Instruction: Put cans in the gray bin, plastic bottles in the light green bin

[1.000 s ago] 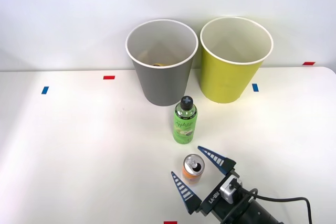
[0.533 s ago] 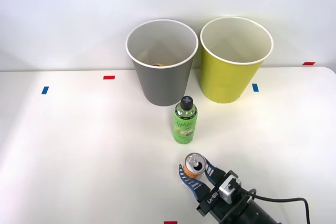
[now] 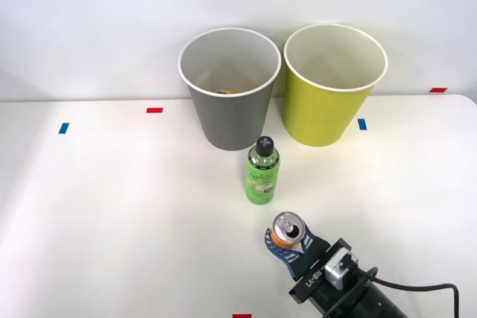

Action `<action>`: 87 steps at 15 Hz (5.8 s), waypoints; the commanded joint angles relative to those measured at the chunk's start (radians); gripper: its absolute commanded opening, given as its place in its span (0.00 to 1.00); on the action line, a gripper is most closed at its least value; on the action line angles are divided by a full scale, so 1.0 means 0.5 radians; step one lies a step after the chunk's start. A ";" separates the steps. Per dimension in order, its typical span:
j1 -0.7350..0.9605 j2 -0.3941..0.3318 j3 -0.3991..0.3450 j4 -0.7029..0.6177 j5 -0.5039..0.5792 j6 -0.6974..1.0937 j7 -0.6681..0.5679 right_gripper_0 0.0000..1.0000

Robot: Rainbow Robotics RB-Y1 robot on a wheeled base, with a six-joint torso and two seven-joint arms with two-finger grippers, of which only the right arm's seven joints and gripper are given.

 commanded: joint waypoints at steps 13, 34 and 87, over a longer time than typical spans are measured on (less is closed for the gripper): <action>0.117 0.069 -0.575 -1.043 0.256 0.687 -0.636 0.00; -1.435 0.284 -0.621 -0.246 0.075 1.509 -1.096 0.00; 0.688 0.446 -1.434 -1.117 1.594 1.619 -2.290 1.00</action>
